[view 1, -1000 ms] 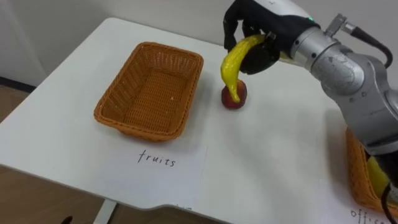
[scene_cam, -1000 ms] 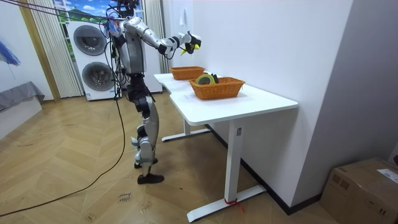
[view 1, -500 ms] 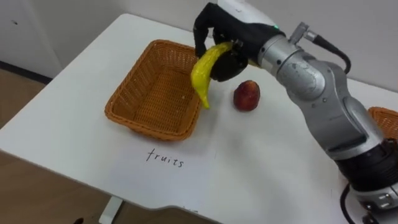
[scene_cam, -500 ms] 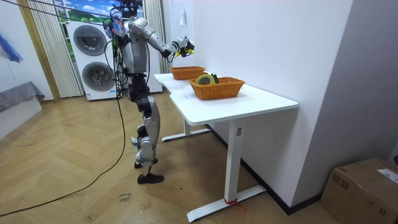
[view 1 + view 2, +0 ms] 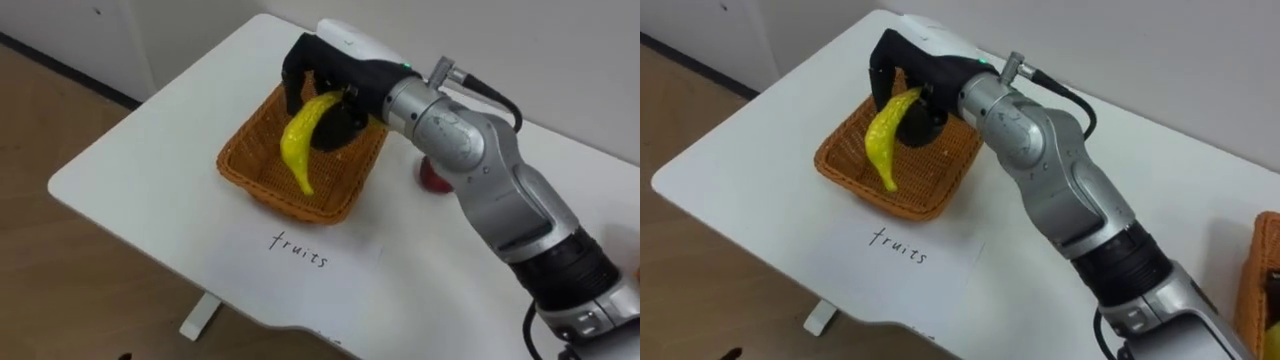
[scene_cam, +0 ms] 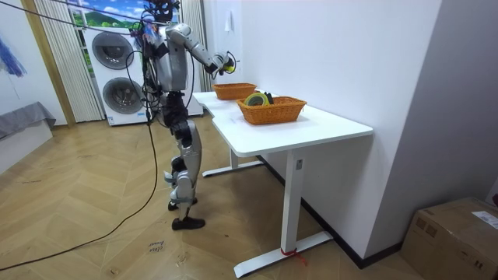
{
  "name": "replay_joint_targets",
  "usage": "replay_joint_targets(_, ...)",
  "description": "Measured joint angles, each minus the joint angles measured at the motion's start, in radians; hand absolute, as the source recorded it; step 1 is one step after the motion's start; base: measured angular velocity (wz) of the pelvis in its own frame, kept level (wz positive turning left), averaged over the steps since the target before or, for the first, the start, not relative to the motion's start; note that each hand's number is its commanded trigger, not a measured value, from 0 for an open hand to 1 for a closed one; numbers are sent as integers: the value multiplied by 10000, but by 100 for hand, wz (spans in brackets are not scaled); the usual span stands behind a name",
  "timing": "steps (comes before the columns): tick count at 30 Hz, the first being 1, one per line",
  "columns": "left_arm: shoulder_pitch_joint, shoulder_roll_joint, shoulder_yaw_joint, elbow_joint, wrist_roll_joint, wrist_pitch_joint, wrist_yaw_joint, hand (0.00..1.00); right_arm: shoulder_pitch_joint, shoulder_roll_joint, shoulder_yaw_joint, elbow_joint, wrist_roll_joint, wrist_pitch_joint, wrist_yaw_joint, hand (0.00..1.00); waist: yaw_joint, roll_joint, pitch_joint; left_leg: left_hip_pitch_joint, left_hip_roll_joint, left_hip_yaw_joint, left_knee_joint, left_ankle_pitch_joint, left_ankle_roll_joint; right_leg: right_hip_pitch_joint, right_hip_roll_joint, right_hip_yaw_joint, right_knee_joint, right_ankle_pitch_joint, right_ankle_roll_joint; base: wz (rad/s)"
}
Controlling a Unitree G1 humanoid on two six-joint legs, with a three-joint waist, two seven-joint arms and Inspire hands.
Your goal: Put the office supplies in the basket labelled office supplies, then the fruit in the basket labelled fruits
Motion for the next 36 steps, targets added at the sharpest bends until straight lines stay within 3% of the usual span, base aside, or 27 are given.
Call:
replay_joint_targets(15, 101, -3, 58, 12, 11, 240, -53, 0, -213, 86, 428, 1113, -117, 6, -303, 98, 316, -185, -17, 15, -21, -53, -10, 0, 0, 104, 7, 24, -158, -4, 7, 0)
replay_joint_targets(18, 110, -3, 86, 13, 12, 247, -54, 0, -212, 52, 430, 1153, -136, 7, -316, 78, 307, -181, -15, 17, -16, -52, -6, 1, -2, 108, 16, 29, -159, -4, 7, 0)
replay_joint_targets(19, 110, -5, 85, 13, 12, 247, -54, 0, -213, 45, 430, 1153, -142, 7, -329, 60, 304, -181, -15, 21, -16, -51, -6, 1, -2, 112, 17, 30, -159, -4, 7, 0)
replay_joint_targets(20, 109, -5, 85, 13, 11, 247, -54, 0, -212, 45, 430, 1153, -140, 7, -334, 25, 298, -180, -14, 26, -18, -51, -3, 1, -2, 118, 16, 32, -159, -4, 7, 0)
replay_joint_targets(21, 109, -5, 86, 13, 11, 247, -54, 0, -212, 45, 430, 1153, -134, 7, -334, 5, 294, -180, -14, 29, -21, -51, 0, 1, -2, 125, 14, 33, -159, -4, 7, 0)
replay_joint_targets(22, 109, -3, 86, 13, 10, 249, -54, 0, -212, 46, 430, 1153, -127, 7, -340, 0, 295, -179, -14, 36, -24, -52, 2, 1, -2, 134, 12, 33, -158, -4, 7, 0)
replay_joint_targets(36, 110, -3, 86, 13, 10, 249, -98, 0, -212, 47, 430, 1153, -126, 6, -354, 0, 297, -173, -10, 49, -25, -64, 7, 1, -2, 159, 11, 33, -161, -4, 7, 0)
